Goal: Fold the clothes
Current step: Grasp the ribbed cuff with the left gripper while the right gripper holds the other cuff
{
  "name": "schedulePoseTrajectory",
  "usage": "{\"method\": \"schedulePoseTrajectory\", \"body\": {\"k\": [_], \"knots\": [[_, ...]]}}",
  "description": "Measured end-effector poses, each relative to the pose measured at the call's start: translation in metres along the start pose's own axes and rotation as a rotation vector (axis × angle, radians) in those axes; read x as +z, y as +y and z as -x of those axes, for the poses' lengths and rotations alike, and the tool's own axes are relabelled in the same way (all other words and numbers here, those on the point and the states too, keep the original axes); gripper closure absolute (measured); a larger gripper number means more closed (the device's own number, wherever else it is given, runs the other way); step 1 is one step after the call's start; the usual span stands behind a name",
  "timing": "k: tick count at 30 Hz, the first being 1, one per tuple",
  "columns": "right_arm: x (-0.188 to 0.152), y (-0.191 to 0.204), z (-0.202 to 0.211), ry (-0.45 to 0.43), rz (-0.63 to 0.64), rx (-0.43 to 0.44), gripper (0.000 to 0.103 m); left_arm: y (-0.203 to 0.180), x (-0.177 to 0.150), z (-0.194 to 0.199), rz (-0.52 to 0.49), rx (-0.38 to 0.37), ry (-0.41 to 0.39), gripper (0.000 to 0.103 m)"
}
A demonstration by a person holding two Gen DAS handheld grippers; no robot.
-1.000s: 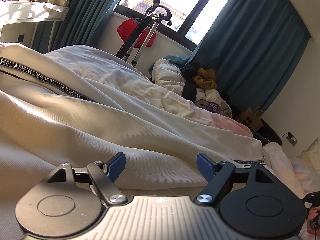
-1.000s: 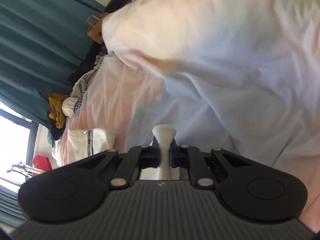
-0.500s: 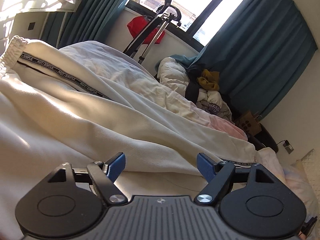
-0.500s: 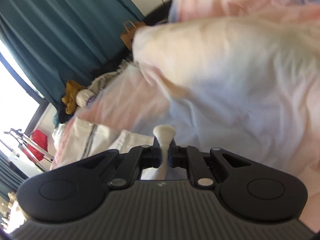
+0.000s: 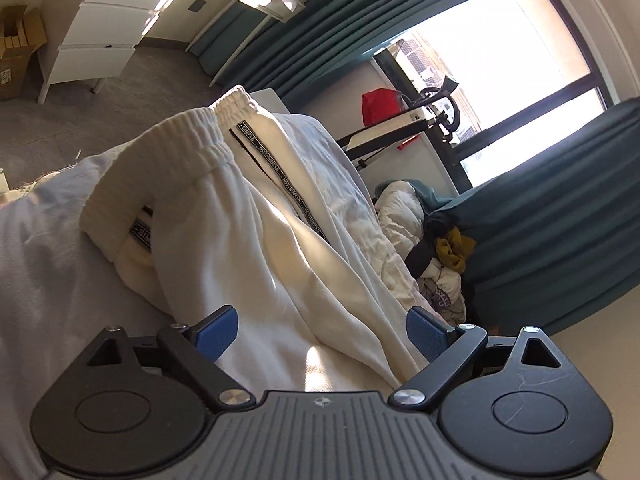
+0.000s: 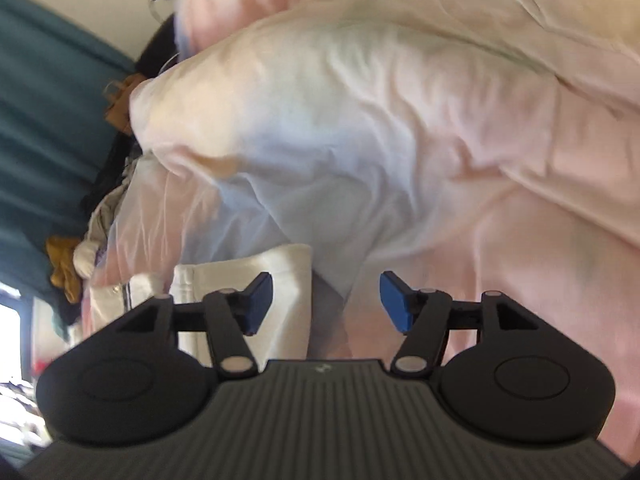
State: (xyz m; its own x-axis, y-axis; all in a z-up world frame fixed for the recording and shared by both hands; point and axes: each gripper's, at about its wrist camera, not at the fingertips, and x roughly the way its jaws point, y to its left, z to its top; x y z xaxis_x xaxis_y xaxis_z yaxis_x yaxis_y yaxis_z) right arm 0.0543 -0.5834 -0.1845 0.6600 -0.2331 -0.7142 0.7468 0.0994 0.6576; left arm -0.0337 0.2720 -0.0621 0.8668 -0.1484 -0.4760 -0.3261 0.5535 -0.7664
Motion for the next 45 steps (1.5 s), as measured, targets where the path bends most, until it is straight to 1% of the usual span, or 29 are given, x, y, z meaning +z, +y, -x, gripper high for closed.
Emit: {"method": "schedulePoseTrajectory", "body": {"k": [1,3,4,8,9,10,11,12,13,14,16,17,19,21,23,24,25,26,27,28,29,32,35,38,40,42,45], "knots": [[-0.006,-0.007,0.002,0.020,-0.069,0.021,0.041,0.003,0.001,0.003,0.008,0.010,-0.007,0.002],[-0.022,-0.011,0.004,0.032,-0.101,0.051,0.041,0.009,0.003,0.009,0.024,0.029,-0.021,0.002],[-0.030,-0.012,0.005,0.038,-0.113,0.064,0.041,0.012,0.004,0.011,0.032,0.041,-0.030,0.002],[-0.064,-0.015,-0.001,0.069,-0.114,0.085,0.041,0.032,0.010,0.006,0.096,0.138,-0.064,0.002],[-0.070,-0.016,-0.005,0.082,-0.116,0.082,0.040,0.038,0.011,0.004,0.111,0.153,-0.078,0.003],[-0.073,-0.016,-0.009,0.097,-0.112,0.085,0.041,0.045,0.011,0.002,0.127,0.153,-0.090,0.003],[-0.074,-0.015,-0.012,0.108,-0.103,0.090,0.041,0.053,0.012,-0.003,0.170,0.140,-0.085,0.004],[-0.071,-0.014,-0.016,0.097,-0.066,0.103,0.040,0.061,0.013,-0.007,0.212,0.126,-0.080,0.005],[-0.067,-0.013,-0.019,0.072,-0.042,0.110,0.040,0.070,0.015,-0.014,0.267,0.102,-0.067,0.006],[-0.063,-0.015,-0.021,0.049,-0.040,0.130,0.041,0.075,0.016,-0.018,0.302,0.081,-0.057,0.009],[-0.057,-0.017,-0.029,0.042,-0.036,0.187,0.041,0.085,0.018,-0.028,0.359,0.031,-0.042,0.011],[-0.055,-0.018,-0.034,0.041,-0.030,0.207,0.041,0.086,0.019,-0.032,0.360,0.012,-0.045,0.013],[-0.054,-0.016,-0.041,0.042,-0.007,0.238,0.041,0.085,0.021,-0.038,0.340,0.008,-0.062,0.016],[-0.053,-0.012,-0.046,0.018,0.002,0.258,0.041,0.085,0.022,-0.044,0.327,0.021,-0.078,0.023],[-0.050,-0.009,-0.049,-0.015,0.002,0.280,0.042,0.086,0.024,-0.050,0.314,0.035,-0.093,0.041],[-0.048,-0.008,-0.050,-0.035,-0.001,0.289,0.044,0.087,0.023,-0.051,0.316,0.040,-0.093,0.044],[-0.047,-0.007,-0.050,-0.057,0.004,0.288,0.047,0.087,0.022,-0.052,0.317,0.046,-0.097,0.052],[-0.046,-0.006,-0.051,-0.077,0.010,0.285,0.058,0.086,0.020,-0.054,0.317,0.053,-0.101,0.062],[-0.045,-0.004,-0.052,-0.086,0.030,0.276,0.083,0.087,0.020,-0.053,0.316,0.051,-0.109,0.067],[-0.045,-0.002,-0.052,-0.093,0.053,0.259,0.095,0.087,0.019,-0.053,0.314,0.049,-0.116,0.080],[-0.045,-0.002,-0.051,-0.102,0.064,0.247,0.096,0.087,0.018,-0.051,0.312,0.043,-0.123,0.091],[-0.040,-0.006,-0.041,-0.125,0.048,0.261,0.097,0.083,0.017,-0.039,0.306,0.014,-0.161,0.094],[-0.033,-0.006,-0.025,-0.136,0.042,0.286,0.098,0.084,0.016,-0.013,0.326,-0.016,-0.215,0.095],[-0.027,0.002,-0.006,-0.143,0.068,0.311,0.098,0.085,0.014,0.012,0.341,-0.054,-0.224,0.095],[-0.021,0.016,0.005,-0.140,0.100,0.350,0.098,0.078,0.017,0.018,0.326,-0.062,-0.211,0.095],[-0.014,0.042,0.011,-0.132,0.161,0.359,0.098,0.069,0.022,0.020,0.307,-0.066,-0.195,0.095],[-0.005,0.090,0.014,-0.117,0.186,0.372,0.098,0.055,0.043,0.015,0.289,-0.063,-0.174,0.095]]}}
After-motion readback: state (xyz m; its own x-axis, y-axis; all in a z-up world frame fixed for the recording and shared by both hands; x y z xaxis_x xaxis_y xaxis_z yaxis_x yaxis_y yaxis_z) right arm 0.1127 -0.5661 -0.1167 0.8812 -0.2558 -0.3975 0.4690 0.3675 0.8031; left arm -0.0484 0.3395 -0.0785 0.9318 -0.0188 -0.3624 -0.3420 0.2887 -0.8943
